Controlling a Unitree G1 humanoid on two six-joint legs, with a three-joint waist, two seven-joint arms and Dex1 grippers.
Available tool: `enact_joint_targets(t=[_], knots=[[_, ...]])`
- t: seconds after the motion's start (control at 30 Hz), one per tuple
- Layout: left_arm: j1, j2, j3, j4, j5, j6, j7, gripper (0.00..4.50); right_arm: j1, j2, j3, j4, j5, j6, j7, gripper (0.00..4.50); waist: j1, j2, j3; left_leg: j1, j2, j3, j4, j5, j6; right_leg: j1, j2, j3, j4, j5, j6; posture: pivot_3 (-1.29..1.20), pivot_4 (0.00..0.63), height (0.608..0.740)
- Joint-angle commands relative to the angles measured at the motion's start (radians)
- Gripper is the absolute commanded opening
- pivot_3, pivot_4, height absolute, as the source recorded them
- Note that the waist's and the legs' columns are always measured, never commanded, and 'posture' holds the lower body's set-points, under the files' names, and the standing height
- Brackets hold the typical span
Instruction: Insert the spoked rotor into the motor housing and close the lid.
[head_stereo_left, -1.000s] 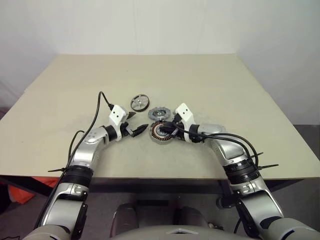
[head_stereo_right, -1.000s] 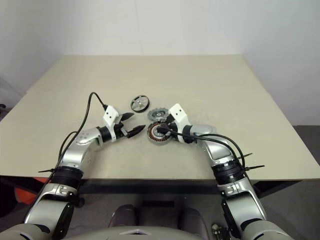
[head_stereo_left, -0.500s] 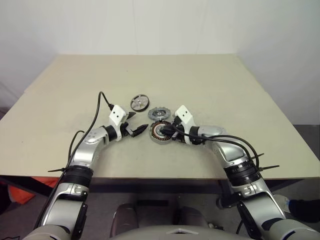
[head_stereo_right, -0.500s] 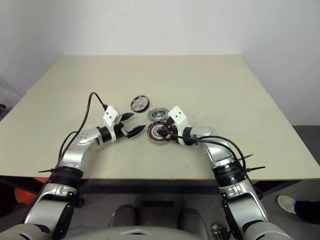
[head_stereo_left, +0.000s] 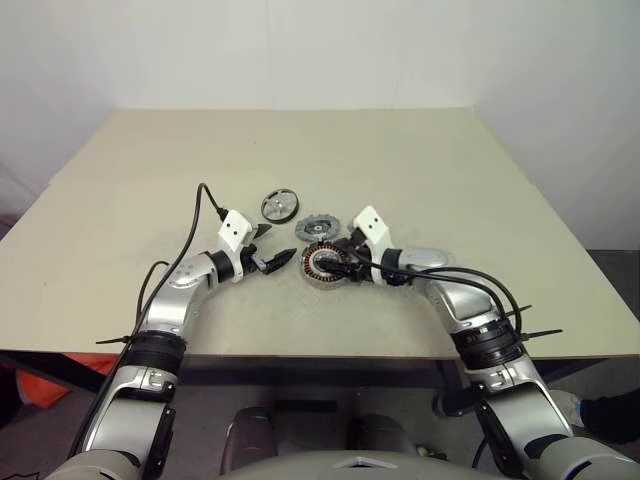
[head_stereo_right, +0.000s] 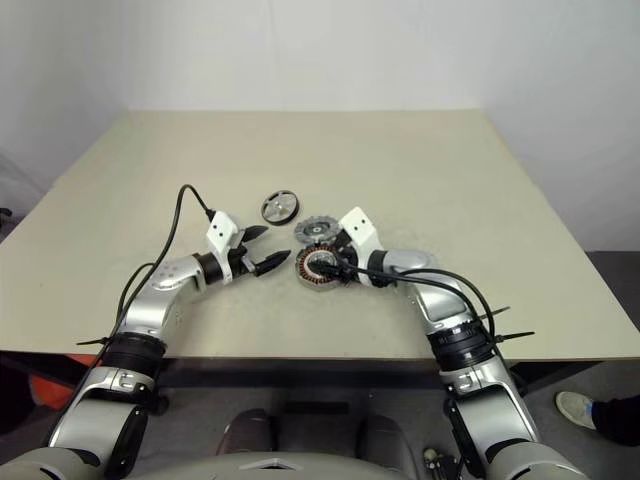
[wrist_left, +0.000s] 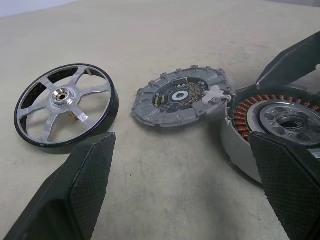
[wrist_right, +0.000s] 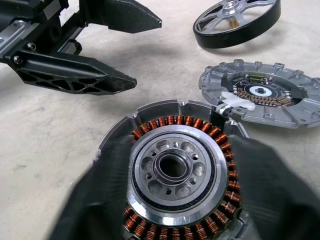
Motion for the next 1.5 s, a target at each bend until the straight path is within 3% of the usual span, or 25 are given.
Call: enact_joint_targets(t=[0.03,0.2,0.23,0.7,1.2,1.5], knots=[[-0.026,0.002,0.008,-0.006,-0.001,-0.024,0.004,4.5,-0.019,0.002,-0.014,-0.058,0.029,-0.002,0.008,1.97,0.0,0.0,0.0,0.0,0.0,0.0,0.0,0.0,0.0,0.0,0.0,0.0,0.0,0.0,0.0,0.0,0.0,0.74],[-0.028,0.002,0.008,-0.003,0.0,-0.026,0.006,4.5,-0.017,0.003,-0.009,-0.061,0.029,-0.002,0.011,0.23,0.0,0.0,0.0,0.0,0.0,0.0,0.0,0.0,0.0,0.0,0.0,0.0,0.0,0.0,0.0,0.0,0.0,0.74],[-0.028,0.003,0.008,-0.002,0.0,-0.026,0.006,4.5,-0.018,0.003,-0.009,-0.06,0.027,-0.002,0.012,0.05,0.0,0.0,0.0,0.0,0.0,0.0,0.0,0.0,0.0,0.0,0.0,0.0,0.0,0.0,0.0,0.0,0.0,0.74],[-0.027,0.005,0.009,-0.005,0.002,-0.025,0.009,4.5,-0.002,0.008,0.052,0.037,-0.044,-0.022,-0.024,0.05,0.0,0.0,0.0,0.0,0.0,0.0,0.0,0.0,0.0,0.0,0.0,0.0,0.0,0.0,0.0,0.0,0.0,0.74],[-0.03,0.006,0.008,-0.002,0.002,-0.024,0.006,4.5,-0.045,-0.01,0.004,-0.11,0.027,0.034,-0.003,0.05,0.0,0.0,0.0,0.002,0.0,0.0,0.0,0.0,0.0,0.002,0.0,0.0,0.0,0.0,0.0,0.0,0.0,0.74],[-0.027,0.006,0.01,-0.008,0.001,-0.021,0.009,4.5,-0.005,0.011,0.052,0.052,-0.033,0.018,-0.035,0.05,0.0,0.0,0.0,0.002,0.0,0.0,0.0,0.0,-0.001,0.002,0.0,0.0,0.0,0.0,0.0,0.0,0.0,0.74]])
